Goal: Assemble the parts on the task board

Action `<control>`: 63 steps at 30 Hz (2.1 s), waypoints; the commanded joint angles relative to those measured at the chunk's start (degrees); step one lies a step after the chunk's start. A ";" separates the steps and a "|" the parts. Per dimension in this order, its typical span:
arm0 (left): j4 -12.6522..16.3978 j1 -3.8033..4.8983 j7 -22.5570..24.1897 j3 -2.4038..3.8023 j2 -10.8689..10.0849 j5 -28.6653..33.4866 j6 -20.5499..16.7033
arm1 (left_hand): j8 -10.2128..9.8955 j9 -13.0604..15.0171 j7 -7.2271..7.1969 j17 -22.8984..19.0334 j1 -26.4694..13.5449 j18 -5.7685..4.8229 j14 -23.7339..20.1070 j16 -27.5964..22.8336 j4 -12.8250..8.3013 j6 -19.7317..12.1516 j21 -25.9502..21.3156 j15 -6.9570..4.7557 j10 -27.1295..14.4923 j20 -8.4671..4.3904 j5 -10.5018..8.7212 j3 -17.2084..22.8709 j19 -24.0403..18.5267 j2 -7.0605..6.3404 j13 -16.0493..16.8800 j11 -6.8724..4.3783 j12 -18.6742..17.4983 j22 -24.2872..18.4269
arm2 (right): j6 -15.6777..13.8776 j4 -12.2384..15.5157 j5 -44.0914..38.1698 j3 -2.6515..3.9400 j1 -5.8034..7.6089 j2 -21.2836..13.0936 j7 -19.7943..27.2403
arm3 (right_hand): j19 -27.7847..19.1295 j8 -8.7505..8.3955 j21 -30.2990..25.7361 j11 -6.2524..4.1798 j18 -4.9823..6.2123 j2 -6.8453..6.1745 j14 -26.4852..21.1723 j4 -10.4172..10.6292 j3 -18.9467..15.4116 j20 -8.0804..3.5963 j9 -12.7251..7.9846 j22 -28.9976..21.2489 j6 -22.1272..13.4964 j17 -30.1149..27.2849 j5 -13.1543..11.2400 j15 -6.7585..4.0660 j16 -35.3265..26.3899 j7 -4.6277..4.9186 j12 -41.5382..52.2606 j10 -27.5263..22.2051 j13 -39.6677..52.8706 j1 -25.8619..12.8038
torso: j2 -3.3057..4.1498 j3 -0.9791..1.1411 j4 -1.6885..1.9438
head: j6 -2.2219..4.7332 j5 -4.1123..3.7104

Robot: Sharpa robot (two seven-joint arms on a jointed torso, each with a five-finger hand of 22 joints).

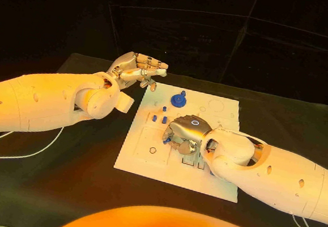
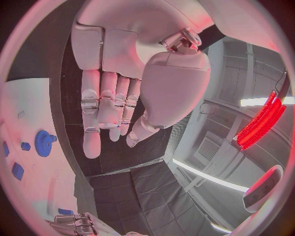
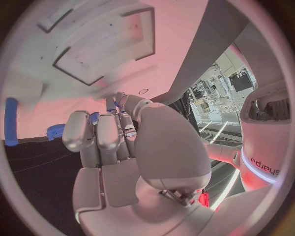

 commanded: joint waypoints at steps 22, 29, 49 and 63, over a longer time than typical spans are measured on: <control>0.15 0.09 0.10 0.06 -0.12 0.22 0.62 | -0.08 0.02 0.03 -0.12 0.23 1.02 -0.46 -0.27 -0.03 0.06 -0.22 -0.15 -0.37 0.08 -0.16 -0.31 -0.17 0.37 0.10 0.10 0.28 -0.15 | -1.49 4.12 -3.58 -0.13 -0.30 -2.54 -2.99 | 0.30 -0.04 0.26 0.22 -0.60 0.35 1.28 0.02 -0.52 0.13 0.15 0.24 0.39 -0.03 0.38 -0.25 0.49 0.19 -0.19 0.23 0.16 -1.19 | -0.09 -0.02 -0.08 | 0.01 0.04; 0.20 0.09 -0.04 0.06 -0.17 0.22 0.75 | -0.11 0.01 0.10 -0.19 0.13 1.02 -0.50 -0.27 0.05 -0.01 -0.26 -0.13 -0.44 0.10 -0.16 -0.44 -0.16 0.35 0.10 0.15 0.30 -0.21 | -0.84 5.34 -4.28 -0.10 -0.28 -2.77 -4.76 | 0.32 0.02 0.30 0.14 -0.61 0.46 1.28 0.12 -0.78 0.13 0.19 0.31 0.56 0.01 0.36 -0.30 0.60 0.10 -0.16 0.49 0.20 -1.59 | -0.06 -0.04 0.01 | 0.01 0.14; 0.14 0.09 -0.21 0.06 -0.08 0.22 0.95 | -0.13 0.00 0.13 -0.24 0.08 1.02 -0.53 -0.28 0.10 -0.06 -0.28 -0.11 -0.50 0.11 -0.16 -0.50 -0.16 0.36 0.10 0.17 0.31 -0.25 | 2.28 6.57 -6.49 -0.04 -0.20 -1.29 -10.47 | 1.22 0.15 0.98 -0.16 -0.89 0.99 1.28 1.19 -1.91 0.07 0.32 1.54 0.98 0.12 0.63 -0.47 1.01 -0.24 -0.16 1.20 0.30 -3.65 | 0.01 0.00 0.05 | 0.01 0.70; 0.11 0.09 -0.37 0.06 -0.03 0.22 1.06 | -0.15 -0.01 0.15 -0.30 0.03 1.02 -0.57 -0.29 0.16 -0.09 -0.30 -0.09 -0.54 0.12 -0.15 -0.55 -0.16 0.40 0.10 0.20 0.32 -0.29 | 3.62 6.46 -7.65 -0.04 -0.13 -0.34 -12.11 | 1.20 0.15 0.94 -0.20 -0.88 1.12 1.25 1.43 -2.12 0.04 0.34 1.49 1.02 0.02 0.62 -0.50 1.00 -0.30 -0.20 1.25 0.30 -4.02 | -0.03 -0.01 -0.01 | 0.01 0.91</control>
